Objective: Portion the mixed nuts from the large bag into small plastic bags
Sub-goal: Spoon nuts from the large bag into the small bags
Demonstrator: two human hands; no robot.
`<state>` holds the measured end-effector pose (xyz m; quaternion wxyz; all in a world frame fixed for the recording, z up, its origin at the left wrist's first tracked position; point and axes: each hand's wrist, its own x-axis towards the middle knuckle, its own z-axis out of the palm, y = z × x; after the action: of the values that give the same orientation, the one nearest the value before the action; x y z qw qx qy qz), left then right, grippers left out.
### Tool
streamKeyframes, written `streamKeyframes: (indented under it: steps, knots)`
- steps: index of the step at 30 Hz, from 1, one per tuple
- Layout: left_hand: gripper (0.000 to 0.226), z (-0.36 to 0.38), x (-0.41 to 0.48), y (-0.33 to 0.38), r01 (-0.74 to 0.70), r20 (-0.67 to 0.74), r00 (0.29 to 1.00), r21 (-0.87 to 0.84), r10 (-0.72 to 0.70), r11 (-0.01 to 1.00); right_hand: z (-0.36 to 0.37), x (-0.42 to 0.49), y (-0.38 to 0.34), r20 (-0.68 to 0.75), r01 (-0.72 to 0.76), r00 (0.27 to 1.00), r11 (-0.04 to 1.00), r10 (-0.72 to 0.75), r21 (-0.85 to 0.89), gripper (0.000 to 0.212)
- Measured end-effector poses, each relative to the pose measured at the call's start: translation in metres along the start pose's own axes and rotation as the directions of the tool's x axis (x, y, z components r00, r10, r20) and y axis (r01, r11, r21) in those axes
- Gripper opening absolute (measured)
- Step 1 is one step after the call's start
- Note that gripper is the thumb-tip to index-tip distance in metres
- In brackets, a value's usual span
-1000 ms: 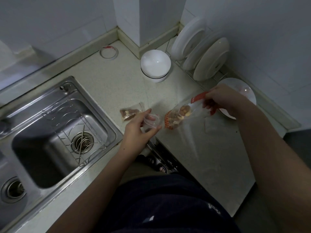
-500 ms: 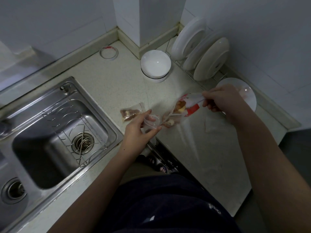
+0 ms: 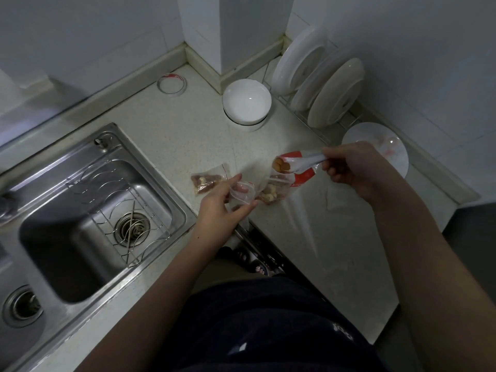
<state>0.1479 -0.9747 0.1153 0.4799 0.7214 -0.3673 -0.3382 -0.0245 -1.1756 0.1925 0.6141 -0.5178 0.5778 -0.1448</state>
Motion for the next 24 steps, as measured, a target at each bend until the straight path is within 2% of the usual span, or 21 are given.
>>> streamKeyframes:
  steps: [6,13,17,20,22,24]
  knots:
    - [0.062,0.000,-0.002,0.002,0.004,0.005,1.000,-0.032,-0.004,0.999,-0.005,-0.004,-0.002,0.021,0.015,1.000,0.999,-0.016,0.048,0.018]
    - [0.062,0.002,0.000,0.011,-0.028,0.004,1.000,-0.031,0.028,0.999,0.001,-0.029,-0.008,0.120,0.176,0.978,0.984,-0.173,-0.014,0.027]
    - [0.065,0.004,0.001,0.016,-0.058,0.017,0.998,-0.003,0.058,0.998,0.019,-0.050,-0.011,0.172,0.286,0.950,0.950,-0.263,-0.128,0.027]
    - [0.063,0.005,0.001,0.019,-0.087,0.031,0.996,0.009,0.087,0.996,0.033,-0.065,-0.014,0.217,0.440,0.896,0.842,-0.388,-0.313,0.030]
    - [0.061,0.006,0.001,0.020,-0.094,0.036,0.995,0.005,0.094,0.996,0.040,-0.073,-0.017,0.263,0.555,0.831,0.699,-0.490,-0.451,0.031]
    - [0.062,0.007,0.000,0.020,-0.091,0.036,0.995,0.010,0.091,0.996,0.046,-0.079,-0.019,0.338,0.639,0.761,0.553,-0.553,-0.534,0.021]
